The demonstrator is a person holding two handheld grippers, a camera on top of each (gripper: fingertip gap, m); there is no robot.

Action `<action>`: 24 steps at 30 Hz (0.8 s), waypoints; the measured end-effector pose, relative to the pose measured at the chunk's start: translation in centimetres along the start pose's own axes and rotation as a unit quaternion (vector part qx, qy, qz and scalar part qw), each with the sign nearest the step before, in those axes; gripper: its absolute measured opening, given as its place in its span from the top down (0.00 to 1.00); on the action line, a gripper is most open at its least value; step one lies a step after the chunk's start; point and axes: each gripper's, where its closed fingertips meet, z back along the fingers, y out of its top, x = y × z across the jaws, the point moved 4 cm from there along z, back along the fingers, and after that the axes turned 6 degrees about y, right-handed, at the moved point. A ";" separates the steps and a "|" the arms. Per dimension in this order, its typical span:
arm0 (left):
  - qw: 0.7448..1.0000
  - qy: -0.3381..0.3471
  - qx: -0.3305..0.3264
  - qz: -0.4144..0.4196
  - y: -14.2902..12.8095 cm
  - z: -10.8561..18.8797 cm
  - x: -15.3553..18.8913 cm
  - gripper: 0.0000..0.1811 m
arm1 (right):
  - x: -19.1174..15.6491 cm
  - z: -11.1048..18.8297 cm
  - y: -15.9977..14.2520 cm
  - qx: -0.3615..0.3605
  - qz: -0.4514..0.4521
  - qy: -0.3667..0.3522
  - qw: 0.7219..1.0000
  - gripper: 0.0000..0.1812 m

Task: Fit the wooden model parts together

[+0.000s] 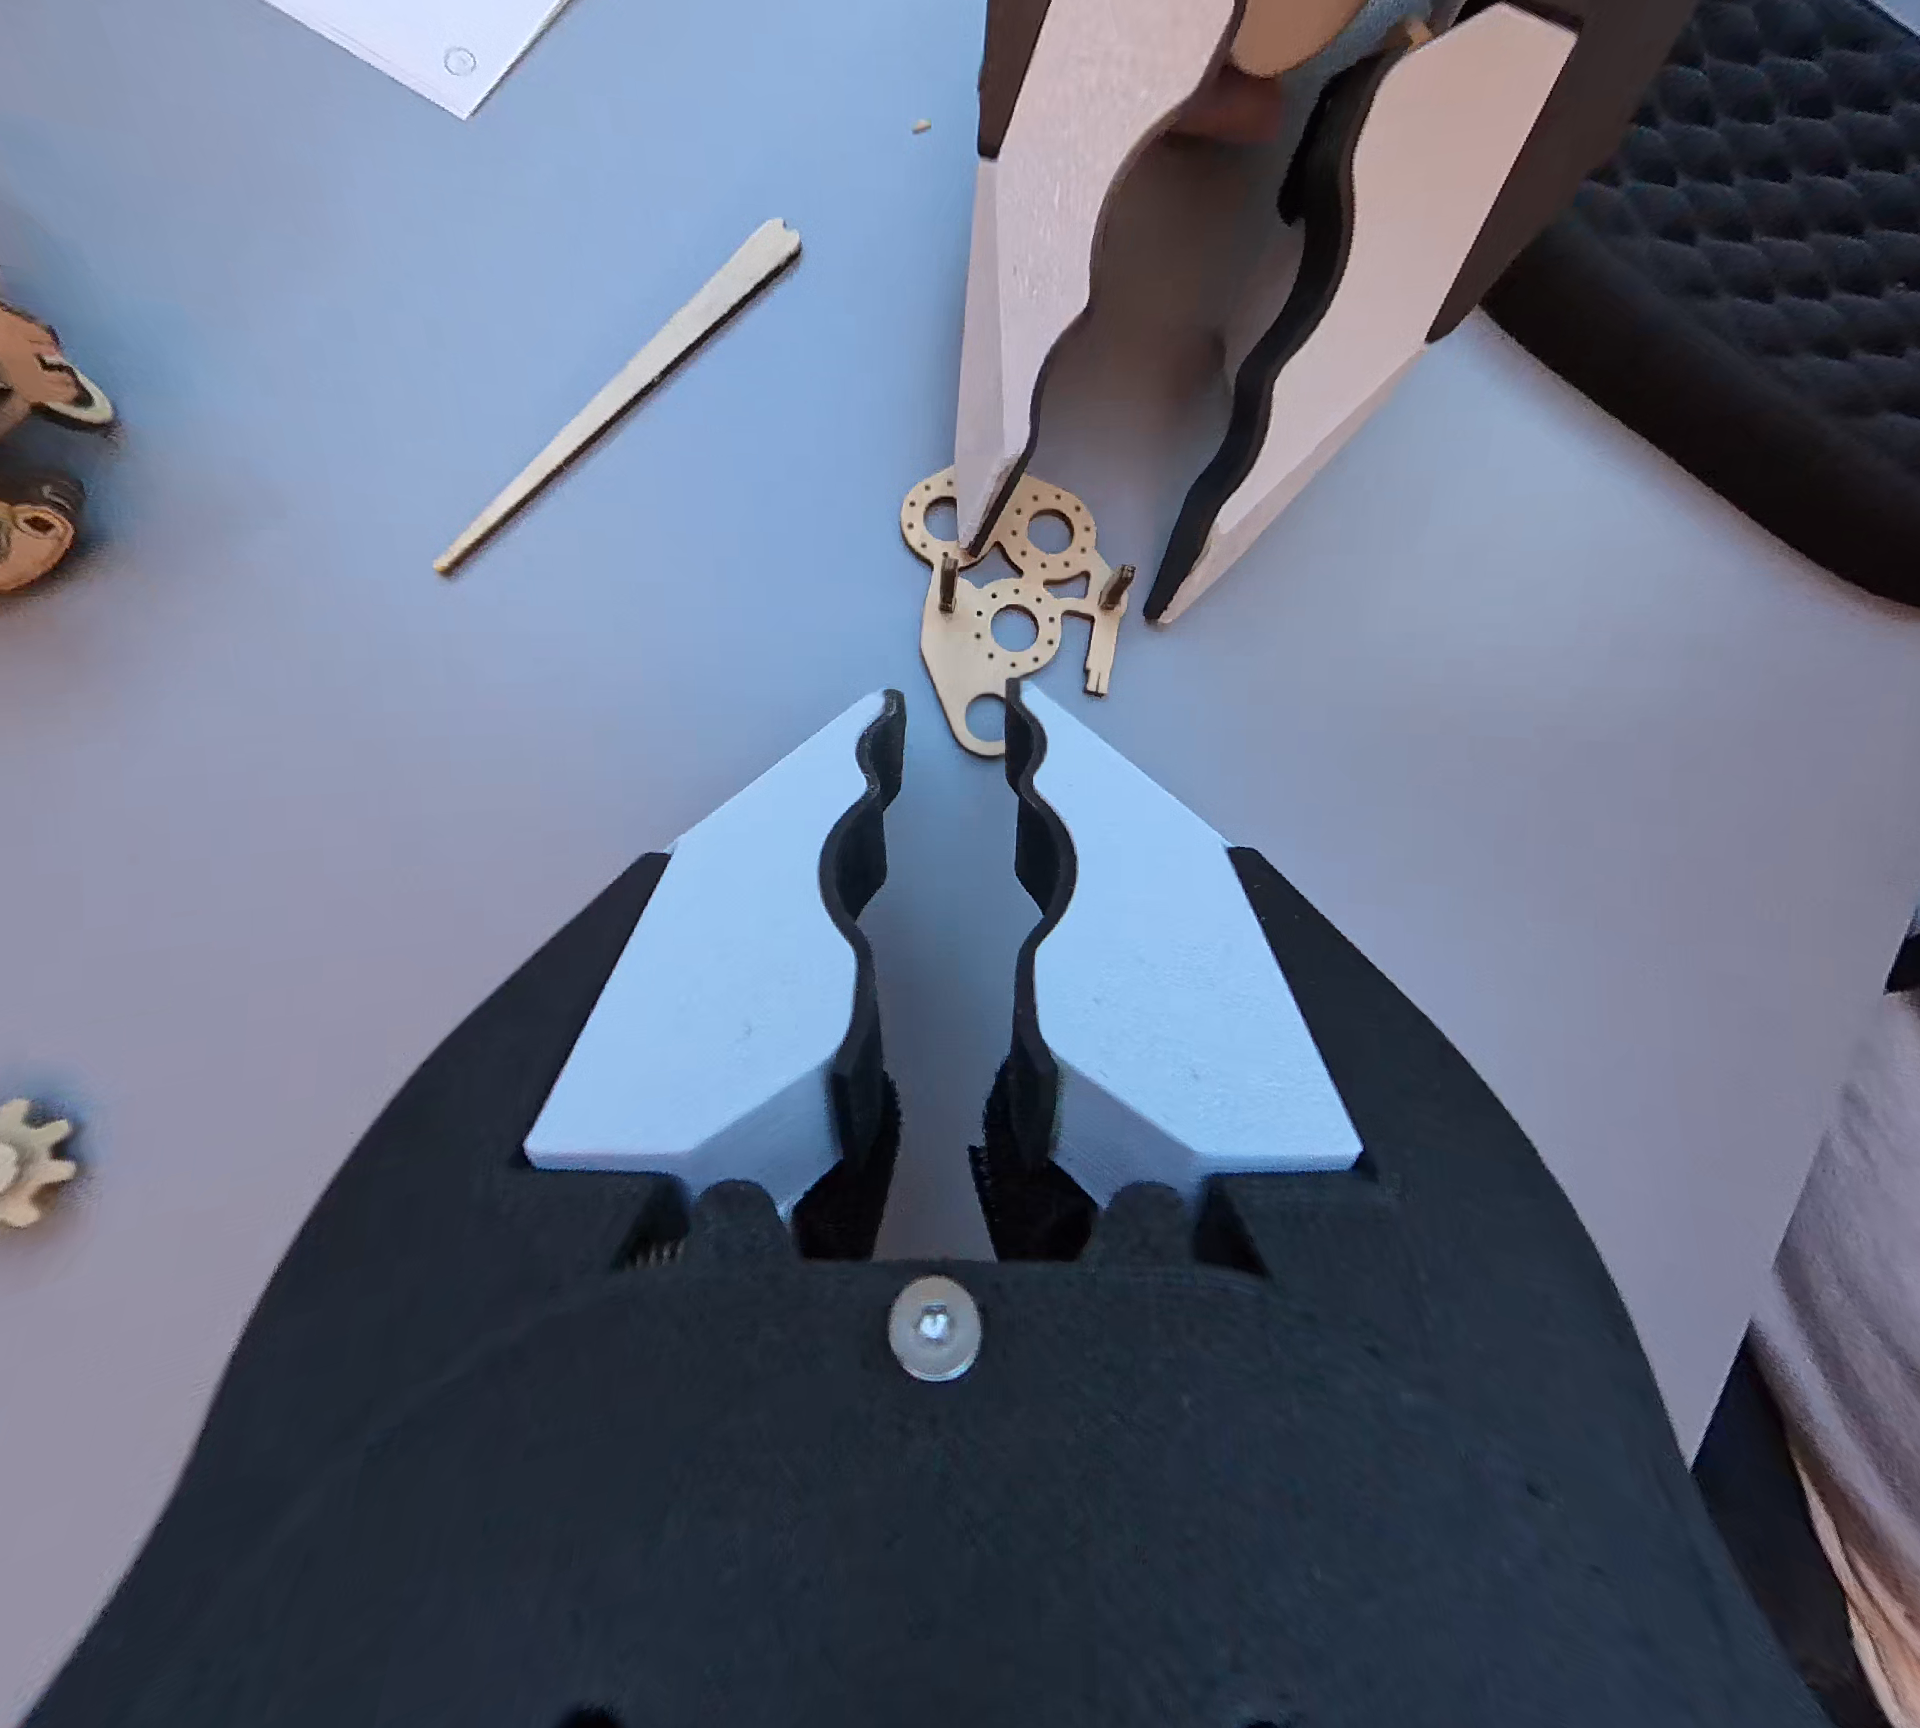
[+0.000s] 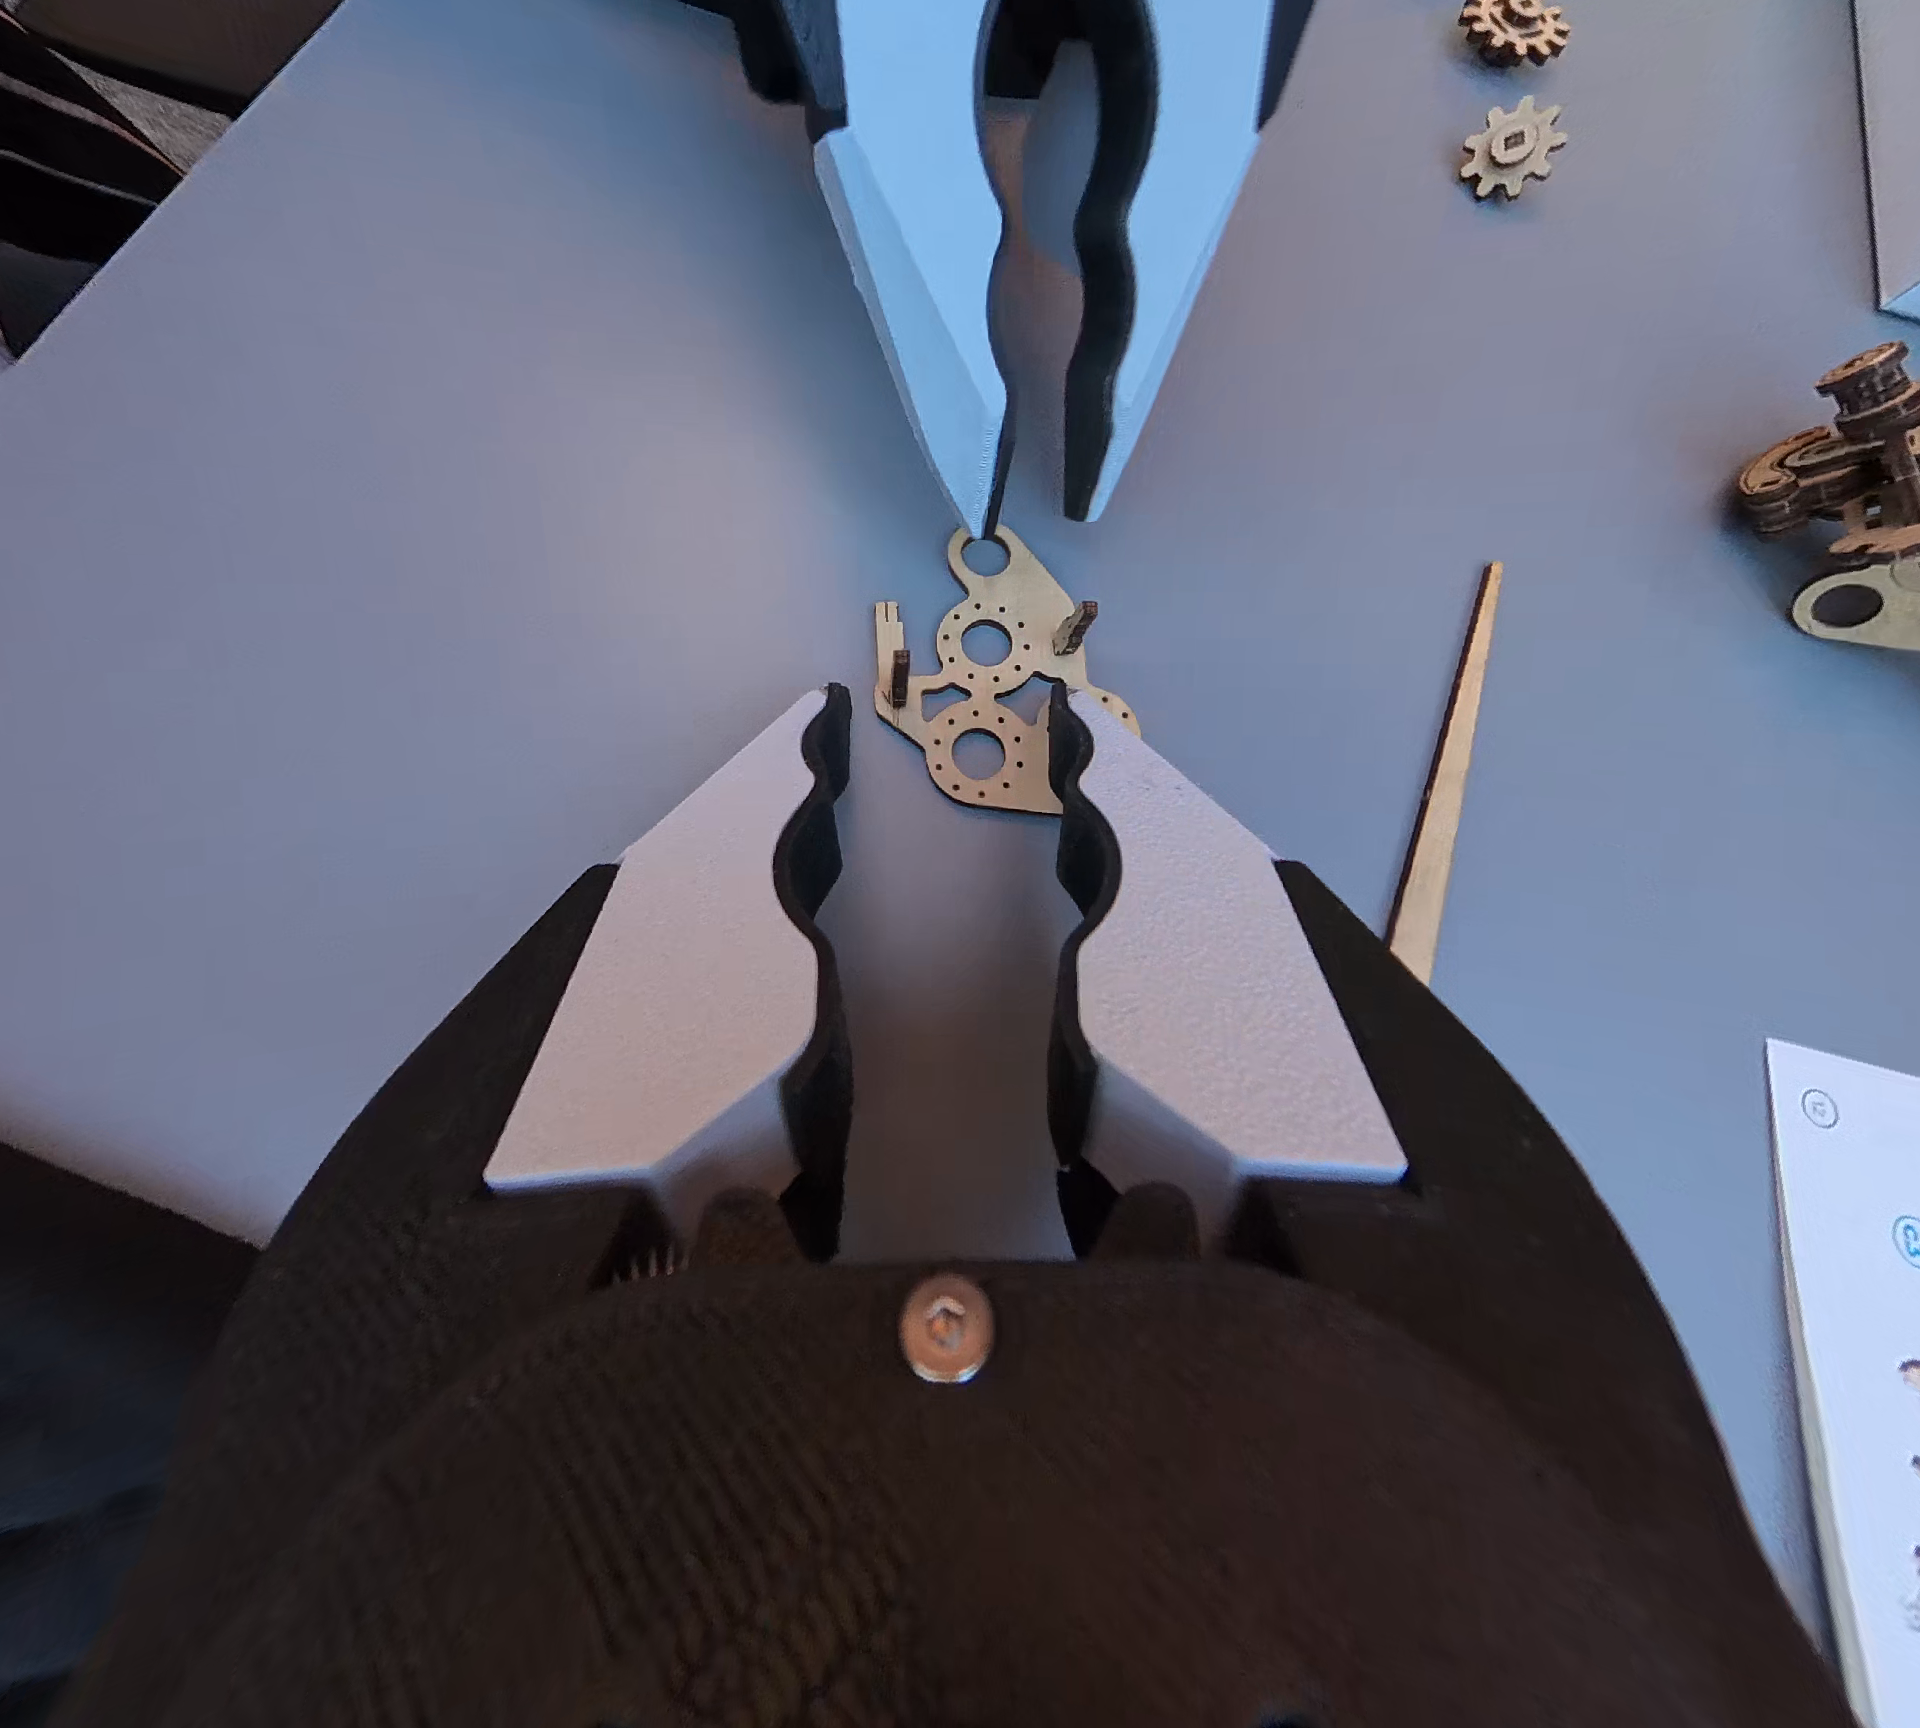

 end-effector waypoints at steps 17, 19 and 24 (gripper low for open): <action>0.997 -0.051 0.051 -0.037 2.0 -2.6 -1.2 0.91 | -1.7 2.7 0.2 -0.040 -0.115 -0.140 0.983 0.74; 0.995 -0.060 0.074 -0.027 2.5 -1.9 -1.1 0.90 | -1.3 3.9 0.7 -0.049 -0.116 -0.164 0.978 0.77; 0.992 -0.020 0.085 -0.091 2.1 -1.8 -0.7 0.97 | -0.2 5.4 1.1 -0.084 -0.174 -0.142 0.971 0.86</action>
